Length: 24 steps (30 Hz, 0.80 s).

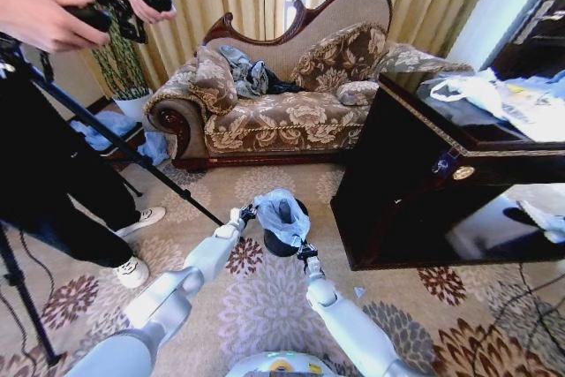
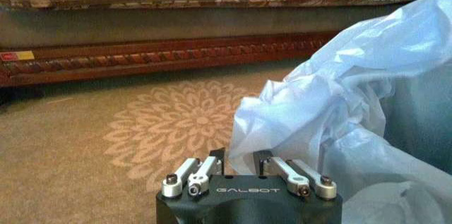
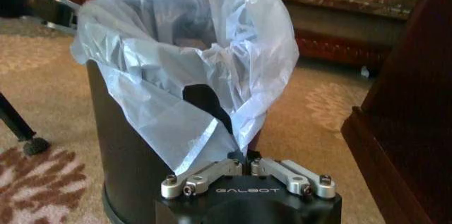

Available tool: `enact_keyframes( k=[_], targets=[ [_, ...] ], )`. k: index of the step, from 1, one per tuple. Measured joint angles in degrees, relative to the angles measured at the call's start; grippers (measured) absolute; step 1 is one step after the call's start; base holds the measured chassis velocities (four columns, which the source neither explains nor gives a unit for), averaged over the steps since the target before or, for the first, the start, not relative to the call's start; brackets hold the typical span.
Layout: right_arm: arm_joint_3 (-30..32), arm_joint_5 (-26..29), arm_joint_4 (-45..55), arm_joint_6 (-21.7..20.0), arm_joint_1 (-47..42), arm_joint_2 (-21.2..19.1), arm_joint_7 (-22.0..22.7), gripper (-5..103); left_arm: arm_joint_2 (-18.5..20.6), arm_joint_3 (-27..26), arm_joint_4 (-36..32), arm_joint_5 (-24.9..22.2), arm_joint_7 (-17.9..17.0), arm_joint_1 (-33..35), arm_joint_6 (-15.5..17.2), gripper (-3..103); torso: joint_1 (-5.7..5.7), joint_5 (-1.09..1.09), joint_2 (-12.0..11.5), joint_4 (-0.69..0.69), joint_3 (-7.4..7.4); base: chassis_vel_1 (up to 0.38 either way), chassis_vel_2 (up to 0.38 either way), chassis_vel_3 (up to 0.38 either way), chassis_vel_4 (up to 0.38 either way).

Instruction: Place a garbage bag over the trash bin.

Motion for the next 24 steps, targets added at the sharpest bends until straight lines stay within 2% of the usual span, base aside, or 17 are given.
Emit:
enact_keyframes(
  k=[9,24],
  targets=[
    [0.3,-1.4,-1.7,0.2,1.7,-0.8,-0.6,0,0.2,0.3,-0.1,-0.4,0.2,-0.3,0.5,30,0.00,-0.01,0.0,0.00,0.00,0.000,0.000,0.000,0.000],
    [1.5,-4.5,-3.9,1.0,4.0,-1.9,-0.8,0,2.3,2.8,-3.1,-3.9,0.5,-1.1,1.9,30,0.00,0.00,0.0,0.00,0.00,0.000,0.000,0.000,0.000]
  ],
)
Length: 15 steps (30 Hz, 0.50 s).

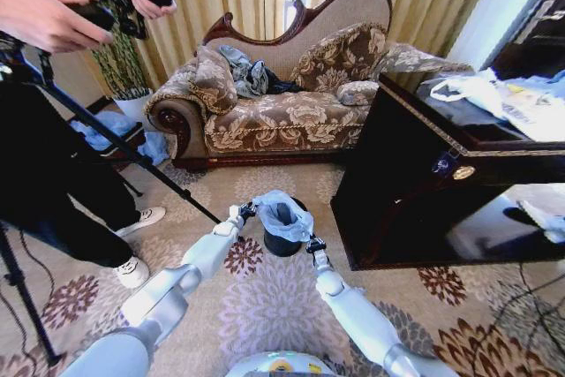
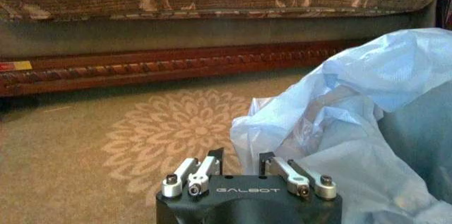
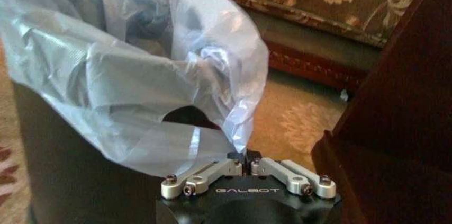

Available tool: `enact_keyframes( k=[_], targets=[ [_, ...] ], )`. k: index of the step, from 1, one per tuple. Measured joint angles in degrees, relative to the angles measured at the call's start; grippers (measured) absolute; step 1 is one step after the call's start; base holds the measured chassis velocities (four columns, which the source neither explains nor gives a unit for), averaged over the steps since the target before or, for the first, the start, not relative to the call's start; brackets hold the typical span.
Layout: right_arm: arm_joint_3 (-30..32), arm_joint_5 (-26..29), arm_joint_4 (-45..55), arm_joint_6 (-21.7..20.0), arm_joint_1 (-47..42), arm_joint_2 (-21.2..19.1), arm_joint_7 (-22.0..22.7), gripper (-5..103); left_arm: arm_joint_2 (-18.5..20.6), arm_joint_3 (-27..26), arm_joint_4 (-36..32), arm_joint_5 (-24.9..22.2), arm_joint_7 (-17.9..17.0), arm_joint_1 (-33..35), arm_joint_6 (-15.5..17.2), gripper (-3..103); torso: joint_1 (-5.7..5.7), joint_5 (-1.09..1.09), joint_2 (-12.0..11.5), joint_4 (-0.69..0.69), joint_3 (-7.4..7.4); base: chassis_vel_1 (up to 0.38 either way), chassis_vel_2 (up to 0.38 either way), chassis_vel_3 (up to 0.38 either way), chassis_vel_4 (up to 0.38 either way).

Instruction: Place a garbage bag over the trash bin.

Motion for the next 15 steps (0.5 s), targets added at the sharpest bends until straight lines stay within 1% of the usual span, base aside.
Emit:
enact_keyframes(
  k=[5,7,15],
  targets=[
    [0.3,-0.5,-0.3,0.3,0.7,-0.5,-0.2,0,0.8,1.2,-1.4,-1.2,0.0,-0.1,0.4,31,0.00,0.00,0.0,0.00,0.00,0.000,0.000,0.000,0.000],
    [0.4,-0.7,-0.6,0.7,1.2,-0.6,-0.3,0,1.1,1.6,-2.0,-1.6,0.0,-0.2,0.7,33,0.00,-0.01,0.0,-0.01,0.00,0.000,0.000,0.000,0.000],
    [0.3,-1.0,-3.3,2.0,3.3,-0.1,-0.9,0,1.7,2.7,-2.7,-3.6,0.3,-1.1,1.5,34,0.00,0.00,0.0,0.00,0.00,0.000,0.000,0.000,0.000]
  ],
)
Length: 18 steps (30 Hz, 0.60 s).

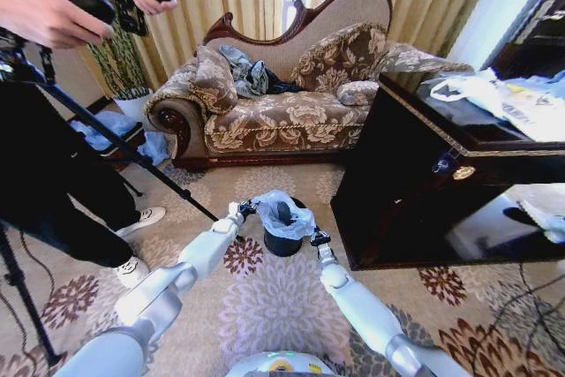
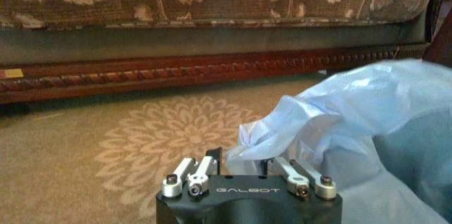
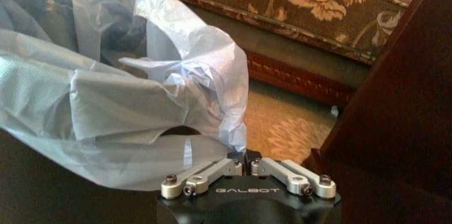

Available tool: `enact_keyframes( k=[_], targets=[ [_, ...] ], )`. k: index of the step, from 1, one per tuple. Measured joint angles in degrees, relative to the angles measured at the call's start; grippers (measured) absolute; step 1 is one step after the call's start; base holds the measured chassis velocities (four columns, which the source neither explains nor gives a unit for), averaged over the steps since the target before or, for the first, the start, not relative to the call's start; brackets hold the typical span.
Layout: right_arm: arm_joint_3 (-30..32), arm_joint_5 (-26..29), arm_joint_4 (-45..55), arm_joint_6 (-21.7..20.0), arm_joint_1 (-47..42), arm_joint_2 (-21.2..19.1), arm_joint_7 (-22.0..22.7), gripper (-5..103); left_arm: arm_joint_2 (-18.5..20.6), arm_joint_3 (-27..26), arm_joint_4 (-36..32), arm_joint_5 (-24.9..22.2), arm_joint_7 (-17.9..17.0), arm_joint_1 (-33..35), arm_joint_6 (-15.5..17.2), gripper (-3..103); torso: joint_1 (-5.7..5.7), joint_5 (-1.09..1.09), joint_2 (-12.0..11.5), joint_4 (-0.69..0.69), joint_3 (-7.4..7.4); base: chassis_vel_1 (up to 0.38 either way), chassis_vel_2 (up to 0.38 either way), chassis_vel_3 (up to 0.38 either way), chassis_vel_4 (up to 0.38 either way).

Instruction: Place a garbage bag over the trash bin.

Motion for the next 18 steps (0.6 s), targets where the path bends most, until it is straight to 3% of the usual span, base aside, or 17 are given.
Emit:
enact_keyframes(
  k=[18],
  targets=[
    [-1.4,0.0,-8.6,4.8,6.7,2.6,-2.2,0,-0.3,1.2,1.8,-6.0,2.5,-3.7,3.4,34,0.00,0.00,0.0,0.00,0.00,0.000,0.000,0.000,0.000]
  ],
)
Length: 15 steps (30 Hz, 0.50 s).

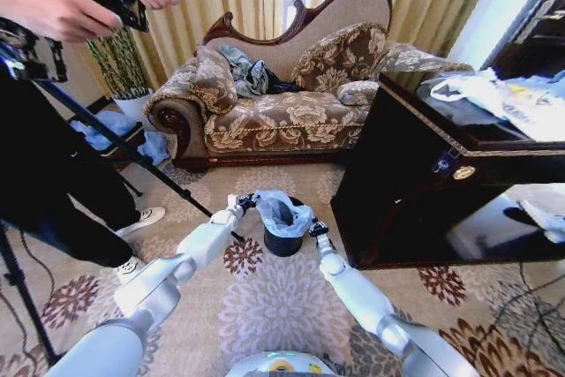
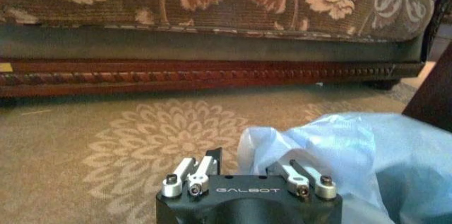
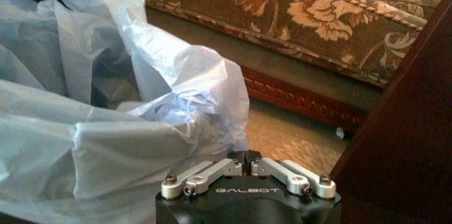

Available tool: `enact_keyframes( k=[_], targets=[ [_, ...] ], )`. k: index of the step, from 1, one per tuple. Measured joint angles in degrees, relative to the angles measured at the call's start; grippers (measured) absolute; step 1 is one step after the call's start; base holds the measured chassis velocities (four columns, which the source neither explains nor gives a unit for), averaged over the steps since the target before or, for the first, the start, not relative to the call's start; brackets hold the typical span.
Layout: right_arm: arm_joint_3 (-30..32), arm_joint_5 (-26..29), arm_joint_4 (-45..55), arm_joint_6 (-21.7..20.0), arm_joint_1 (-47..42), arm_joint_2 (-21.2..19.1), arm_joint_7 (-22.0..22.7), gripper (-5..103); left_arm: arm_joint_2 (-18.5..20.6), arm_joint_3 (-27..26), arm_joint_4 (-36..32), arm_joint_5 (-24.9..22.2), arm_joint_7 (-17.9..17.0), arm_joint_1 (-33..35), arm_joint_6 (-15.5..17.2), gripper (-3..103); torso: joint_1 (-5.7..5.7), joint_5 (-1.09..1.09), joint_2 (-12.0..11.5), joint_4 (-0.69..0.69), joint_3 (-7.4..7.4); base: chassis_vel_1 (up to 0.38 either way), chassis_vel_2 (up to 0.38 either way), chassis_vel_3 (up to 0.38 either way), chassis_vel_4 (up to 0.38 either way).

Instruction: Place a garbage bag over the trash bin.

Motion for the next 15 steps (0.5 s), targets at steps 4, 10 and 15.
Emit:
enact_keyframes(
  k=[4,10,15],
  targets=[
    [-0.4,0.3,-2.2,1.1,1.1,0.8,-0.2,0,-0.8,-1.6,1.2,-1.2,0.2,-0.4,1.1,34,0.00,0.00,0.0,0.00,0.00,0.000,0.000,0.000,0.000],
    [-0.4,0.2,-5.6,2.9,2.8,1.8,-0.6,0,-2.0,-3.7,2.4,-2.9,0.3,-0.5,2.7,34,0.00,0.00,0.0,0.00,0.00,0.000,0.000,0.000,0.000],
    [0.0,0.2,-7.3,3.5,3.9,2.2,-1.1,0,-2.8,-5.4,3.3,-3.8,0.3,-0.5,3.8,34,-0.01,0.00,0.0,0.00,0.00,0.000,0.000,0.000,0.000]
  ],
)
